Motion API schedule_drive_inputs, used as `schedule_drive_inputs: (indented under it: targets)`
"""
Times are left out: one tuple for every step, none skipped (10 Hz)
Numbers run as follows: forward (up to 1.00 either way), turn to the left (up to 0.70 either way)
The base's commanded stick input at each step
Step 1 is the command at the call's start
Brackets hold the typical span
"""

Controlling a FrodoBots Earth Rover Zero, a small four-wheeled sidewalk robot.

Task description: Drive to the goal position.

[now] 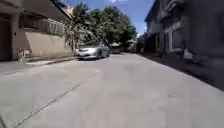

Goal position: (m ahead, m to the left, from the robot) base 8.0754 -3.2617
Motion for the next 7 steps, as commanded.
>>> schedule_drive_inputs:
  targets:
    - [1.0,0.02]
    - [1.0,0.02]
    - [1.0,0.02]
    - [1.0,0.02]
    - [1.0,0.02]
    - [1.0,0.02]
    - [1.0,0.02]
